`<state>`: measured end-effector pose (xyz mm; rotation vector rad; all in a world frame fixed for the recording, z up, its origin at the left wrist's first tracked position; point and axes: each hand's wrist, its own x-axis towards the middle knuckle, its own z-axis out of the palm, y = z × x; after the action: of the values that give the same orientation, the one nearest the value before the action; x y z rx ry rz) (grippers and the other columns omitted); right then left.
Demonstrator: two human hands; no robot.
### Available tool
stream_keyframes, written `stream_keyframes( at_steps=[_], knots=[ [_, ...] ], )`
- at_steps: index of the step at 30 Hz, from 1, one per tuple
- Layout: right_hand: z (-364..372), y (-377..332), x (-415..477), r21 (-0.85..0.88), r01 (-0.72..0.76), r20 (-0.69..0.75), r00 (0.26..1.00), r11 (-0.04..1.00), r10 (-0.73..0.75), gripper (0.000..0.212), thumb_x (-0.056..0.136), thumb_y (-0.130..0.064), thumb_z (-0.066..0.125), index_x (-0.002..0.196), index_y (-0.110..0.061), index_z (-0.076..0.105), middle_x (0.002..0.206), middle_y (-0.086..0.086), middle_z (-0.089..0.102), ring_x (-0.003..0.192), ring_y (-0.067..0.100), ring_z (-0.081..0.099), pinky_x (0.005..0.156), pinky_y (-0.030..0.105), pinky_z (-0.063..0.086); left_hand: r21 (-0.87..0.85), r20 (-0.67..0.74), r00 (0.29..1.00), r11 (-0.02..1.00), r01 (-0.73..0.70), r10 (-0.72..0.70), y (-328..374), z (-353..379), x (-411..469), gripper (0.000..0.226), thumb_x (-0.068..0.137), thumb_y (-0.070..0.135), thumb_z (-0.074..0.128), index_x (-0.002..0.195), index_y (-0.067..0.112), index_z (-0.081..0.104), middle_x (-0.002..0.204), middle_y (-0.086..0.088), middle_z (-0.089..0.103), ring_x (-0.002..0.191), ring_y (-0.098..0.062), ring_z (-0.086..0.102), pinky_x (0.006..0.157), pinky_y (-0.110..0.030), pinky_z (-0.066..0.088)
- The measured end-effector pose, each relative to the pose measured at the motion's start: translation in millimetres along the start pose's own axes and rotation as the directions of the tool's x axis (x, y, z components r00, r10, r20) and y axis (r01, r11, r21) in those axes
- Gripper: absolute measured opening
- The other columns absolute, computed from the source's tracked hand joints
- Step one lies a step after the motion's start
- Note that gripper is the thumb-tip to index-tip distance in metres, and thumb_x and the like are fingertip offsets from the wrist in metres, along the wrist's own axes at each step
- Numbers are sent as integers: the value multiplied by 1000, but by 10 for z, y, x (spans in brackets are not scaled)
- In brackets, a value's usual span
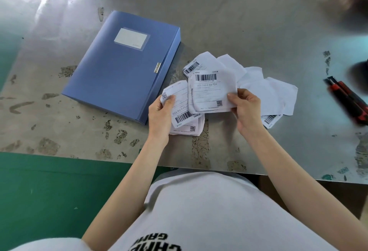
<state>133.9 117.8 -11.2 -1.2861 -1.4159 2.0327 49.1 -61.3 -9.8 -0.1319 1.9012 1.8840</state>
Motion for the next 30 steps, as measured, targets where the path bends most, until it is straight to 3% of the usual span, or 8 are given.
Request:
stream_keyframes(
  at_steps=[3,7,11,15,20,23,27,30],
  knots=[
    [-23,-25,33,67,-28,-23,999,997,30,18,84,3,62,76,-13,61,75,2,63,72,15,57,68,26,47,0,-11,1000,1000,19,-19,9,-34,28,12,92,17,62,101,19,69,102,3,73,95,-14,70,71,-32,60],
    [-3,-38,37,205,-114,-17,993,972,120,19,83,4,61,74,-13,59,64,-4,67,66,13,61,59,24,52,-58,-35,998,997,50,-53,26,-51,61,6,87,11,68,92,14,65,100,-3,72,94,-22,70,76,-39,59],
    [28,-41,24,298,-196,-16,978,934,210,19,81,7,60,77,-11,59,77,4,67,71,17,65,63,28,56,-36,-115,989,995,89,-92,33,-44,88,19,80,9,71,90,15,55,102,-7,68,98,-28,67,84,-51,56],
    [48,-33,15,319,-222,2,972,921,234,20,80,8,59,77,-12,58,81,5,68,73,20,65,62,29,56,-111,-104,987,988,107,-119,32,-24,80,32,77,1,73,98,13,51,103,-8,70,94,-25,70,77,-45,59],
    [104,39,-37,244,-230,35,973,942,229,21,80,8,60,78,-13,55,86,7,67,83,25,63,72,36,55,-91,-50,992,990,108,-113,17,22,61,10,85,9,68,90,17,65,89,4,75,87,-17,69,75,-32,55],
    [121,77,-69,190,-220,45,976,957,215,20,81,7,60,80,-12,56,88,7,66,87,25,63,74,37,56,-89,-53,991,989,119,-124,8,38,61,8,87,10,65,89,18,67,86,7,75,79,-11,68,71,-28,53],
    [138,114,-109,93,-184,60,982,979,179,18,81,5,61,80,-12,56,87,7,66,84,25,63,73,35,56,-94,-19,990,987,134,-136,-1,36,42,16,88,3,61,93,15,69,91,2,75,80,-11,70,70,-27,56],
    [159,134,-123,33,-144,68,988,989,142,17,82,5,60,83,-11,57,87,7,65,87,25,61,81,40,53,-118,27,988,981,152,-150,-13,35,10,23,94,4,52,95,16,72,96,-4,75,85,-16,70,69,-27,58]
  ],
)
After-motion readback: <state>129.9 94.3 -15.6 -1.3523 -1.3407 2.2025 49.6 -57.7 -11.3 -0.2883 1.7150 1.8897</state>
